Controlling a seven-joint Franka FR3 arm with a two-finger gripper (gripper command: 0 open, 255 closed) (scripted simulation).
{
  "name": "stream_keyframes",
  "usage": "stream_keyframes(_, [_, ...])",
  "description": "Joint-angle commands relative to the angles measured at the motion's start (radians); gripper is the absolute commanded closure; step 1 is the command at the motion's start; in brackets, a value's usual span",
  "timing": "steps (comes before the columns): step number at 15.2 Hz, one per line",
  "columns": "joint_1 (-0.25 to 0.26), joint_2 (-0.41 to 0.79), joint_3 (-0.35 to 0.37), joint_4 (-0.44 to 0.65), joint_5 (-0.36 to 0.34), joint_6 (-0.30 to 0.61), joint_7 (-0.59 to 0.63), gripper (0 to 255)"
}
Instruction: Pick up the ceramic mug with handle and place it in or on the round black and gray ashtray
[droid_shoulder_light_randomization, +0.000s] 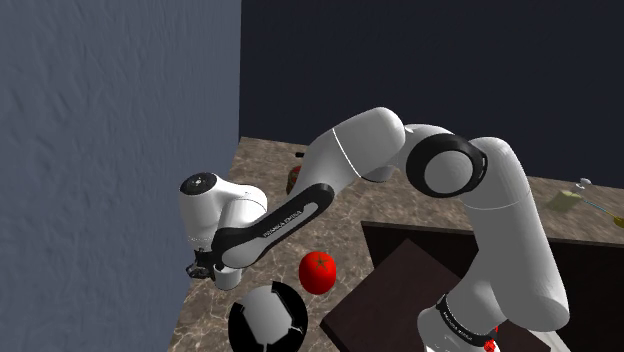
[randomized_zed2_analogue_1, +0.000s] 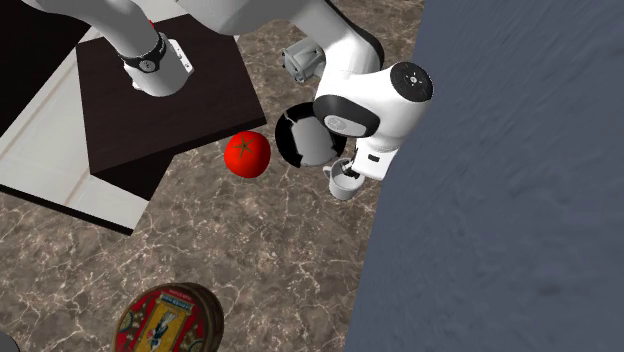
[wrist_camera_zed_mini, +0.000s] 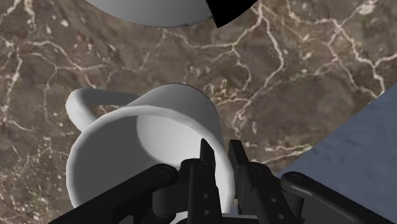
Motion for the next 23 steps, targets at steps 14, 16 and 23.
stream_keyframes(14, [-0.020,-0.089,0.030,-0.006,0.036,-0.081,-0.023,255])
stream_keyframes(16, [-0.024,-0.106,0.036,-0.005,0.043,-0.098,-0.027,255])
stream_keyframes(23, [-0.034,-0.159,0.053,0.009,0.068,-0.162,-0.044,255])
